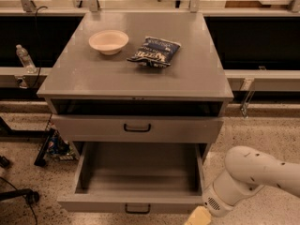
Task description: Close middle drawer
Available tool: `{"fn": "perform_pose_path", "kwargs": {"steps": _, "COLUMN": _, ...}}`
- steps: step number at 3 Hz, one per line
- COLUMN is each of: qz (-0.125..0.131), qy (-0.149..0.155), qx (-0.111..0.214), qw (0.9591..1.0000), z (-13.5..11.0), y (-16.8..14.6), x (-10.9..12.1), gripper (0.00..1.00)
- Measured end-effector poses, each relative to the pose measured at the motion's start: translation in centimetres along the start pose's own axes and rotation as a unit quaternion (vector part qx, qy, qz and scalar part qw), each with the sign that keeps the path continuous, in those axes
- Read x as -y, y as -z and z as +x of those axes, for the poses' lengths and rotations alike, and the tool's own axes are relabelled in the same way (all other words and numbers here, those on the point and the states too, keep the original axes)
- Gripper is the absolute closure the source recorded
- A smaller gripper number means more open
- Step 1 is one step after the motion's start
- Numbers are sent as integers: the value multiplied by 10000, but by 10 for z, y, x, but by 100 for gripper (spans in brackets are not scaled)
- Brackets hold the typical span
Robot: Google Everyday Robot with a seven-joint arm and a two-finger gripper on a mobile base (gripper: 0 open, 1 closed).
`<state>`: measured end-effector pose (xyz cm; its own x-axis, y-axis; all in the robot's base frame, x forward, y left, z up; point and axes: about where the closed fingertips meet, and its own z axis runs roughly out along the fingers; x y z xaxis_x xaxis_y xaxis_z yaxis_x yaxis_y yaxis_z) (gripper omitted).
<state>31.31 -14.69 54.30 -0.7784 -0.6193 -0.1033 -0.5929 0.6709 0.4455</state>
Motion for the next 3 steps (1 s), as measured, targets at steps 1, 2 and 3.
{"fn": "perform_pose_path", "kwargs": {"steps": 1, "qz": -133, "qy": -251, "qx": -17, "qw": 9996, "z": -2, "y": -27, "x": 3, "gripper": 0}}
{"fn": "perform_pose_path", "kwargs": {"steps": 2, "qz": -307, "qy": -480, "qx": -87, "qw": 9983, "z": -2, "y": -54, "x": 6, "gripper": 0}}
{"fn": "perform_pose_path", "kwargs": {"steps": 3, "qz": -533, "qy": -750, "qx": -235, "qw": 9955, "z": 5, "y": -90, "x": 18, "gripper": 1}}
